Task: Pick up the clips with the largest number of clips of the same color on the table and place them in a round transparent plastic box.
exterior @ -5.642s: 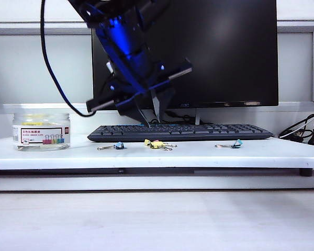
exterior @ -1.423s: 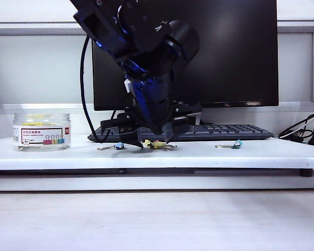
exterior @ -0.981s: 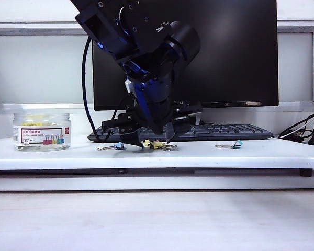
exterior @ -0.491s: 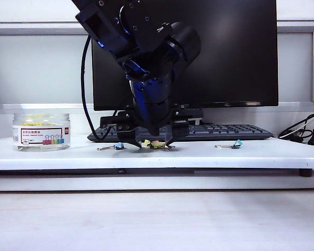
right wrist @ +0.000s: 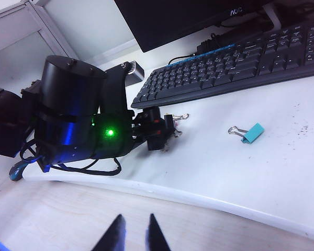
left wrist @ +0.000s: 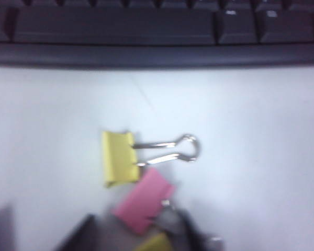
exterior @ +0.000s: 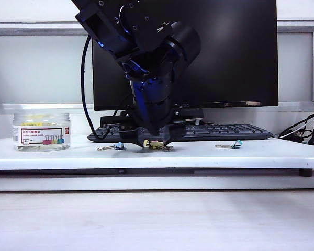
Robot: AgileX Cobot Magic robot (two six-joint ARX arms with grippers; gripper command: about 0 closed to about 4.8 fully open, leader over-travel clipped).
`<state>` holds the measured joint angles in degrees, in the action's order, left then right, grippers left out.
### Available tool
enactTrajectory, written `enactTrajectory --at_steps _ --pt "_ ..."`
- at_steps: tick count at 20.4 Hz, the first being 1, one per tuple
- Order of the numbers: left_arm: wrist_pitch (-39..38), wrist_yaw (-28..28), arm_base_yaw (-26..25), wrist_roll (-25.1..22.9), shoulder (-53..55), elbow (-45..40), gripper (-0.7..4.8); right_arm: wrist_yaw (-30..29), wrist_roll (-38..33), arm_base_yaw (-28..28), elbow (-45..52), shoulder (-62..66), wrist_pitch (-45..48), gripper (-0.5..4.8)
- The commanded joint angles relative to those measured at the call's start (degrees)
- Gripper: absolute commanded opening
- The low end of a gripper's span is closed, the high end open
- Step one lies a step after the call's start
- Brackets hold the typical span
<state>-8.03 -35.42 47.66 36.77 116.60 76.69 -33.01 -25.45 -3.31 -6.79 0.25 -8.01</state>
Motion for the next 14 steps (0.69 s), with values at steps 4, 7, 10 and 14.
enactTrajectory --at_steps 4,7,10,14 --pt "-9.6 3.5 0.1 -2.6 1.7 -0.8 1.52 0.1 0.0 0.0 -0.2 -0.1 1.0 0.63" --pt "-9.9 3.2 0.1 -3.9 1.2 0.6 1.51 0.1 0.0 0.0 -0.2 -0.1 1.0 0.63" --pt "-10.3 2.1 0.1 -6.2 0.4 2.5 1.51 0.0 0.0 0.0 -0.2 -0.1 1.0 0.63" --pt "-11.2 0.5 0.0 -9.5 -0.7 5.3 1.51 0.0 0.0 0.0 -0.2 -0.1 1.0 0.63"
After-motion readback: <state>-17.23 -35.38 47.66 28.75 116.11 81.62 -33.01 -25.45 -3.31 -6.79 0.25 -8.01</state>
